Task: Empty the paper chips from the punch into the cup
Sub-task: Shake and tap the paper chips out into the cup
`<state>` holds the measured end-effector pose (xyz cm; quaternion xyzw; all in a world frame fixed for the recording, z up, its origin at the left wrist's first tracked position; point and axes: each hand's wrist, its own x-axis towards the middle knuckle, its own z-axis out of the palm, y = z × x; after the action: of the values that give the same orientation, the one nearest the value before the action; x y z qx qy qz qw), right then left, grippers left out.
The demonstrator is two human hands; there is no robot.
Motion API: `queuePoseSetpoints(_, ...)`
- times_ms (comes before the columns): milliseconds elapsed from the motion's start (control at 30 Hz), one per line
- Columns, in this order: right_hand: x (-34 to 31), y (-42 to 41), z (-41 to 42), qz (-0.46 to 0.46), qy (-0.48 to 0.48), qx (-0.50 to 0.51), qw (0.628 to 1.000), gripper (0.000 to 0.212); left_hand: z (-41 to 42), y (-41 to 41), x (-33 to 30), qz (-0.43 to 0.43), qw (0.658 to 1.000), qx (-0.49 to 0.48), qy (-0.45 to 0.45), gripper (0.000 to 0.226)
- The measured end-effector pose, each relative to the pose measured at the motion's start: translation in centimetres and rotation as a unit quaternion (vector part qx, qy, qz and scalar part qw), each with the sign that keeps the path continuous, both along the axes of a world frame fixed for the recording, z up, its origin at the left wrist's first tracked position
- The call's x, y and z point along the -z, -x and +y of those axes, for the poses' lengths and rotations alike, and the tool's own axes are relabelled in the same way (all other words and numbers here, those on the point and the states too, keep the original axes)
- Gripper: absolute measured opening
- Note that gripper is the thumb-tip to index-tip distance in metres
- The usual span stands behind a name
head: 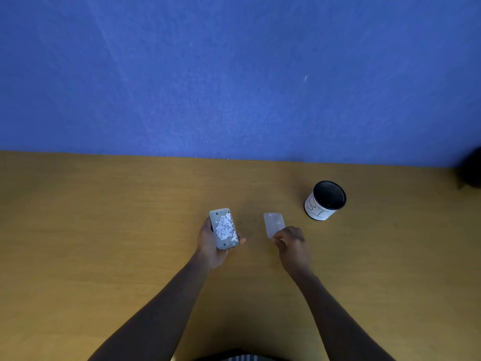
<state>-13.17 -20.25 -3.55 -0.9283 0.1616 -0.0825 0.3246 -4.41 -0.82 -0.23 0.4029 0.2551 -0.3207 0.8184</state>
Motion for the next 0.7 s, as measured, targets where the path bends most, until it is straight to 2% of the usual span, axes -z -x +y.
queuePoseSetpoints(233,2.7,1.0,-0.7,0.039,0.013,-0.023,0.999,0.008,-0.3,0.2,0.2,0.004,1.0,0.003,-0.001,0.04)
queuePoseSetpoints(433,2.0,1.8,-1.2,-0.028,-0.005,0.018,0.999,0.013,-0.3,0.1,0.2,0.009,1.0,-0.001,-0.003,0.041)
queuePoseSetpoints(500,1.6,2.0,-1.6,-0.028,-0.051,0.067,0.996,0.028,-0.3,0.1,0.2,0.011,1.0,-0.001,-0.007,0.041)
queuePoseSetpoints(533,1.4,1.9,-1.9,-0.032,-0.096,0.122,0.987,0.039,-0.4,0.1,0.3,0.011,1.0,0.0,-0.008,0.041)
queuePoseSetpoints(600,0.9,1.6,-2.9,-0.051,-0.178,0.246,0.951,0.061,-0.5,0.1,0.3,0.007,1.0,0.001,-0.008,0.041)
queuePoseSetpoints(700,0.3,0.7,-4.9,-0.082,-0.232,0.341,0.907,0.085,-0.6,0.0,0.3,0.001,1.0,0.005,-0.006,0.04)
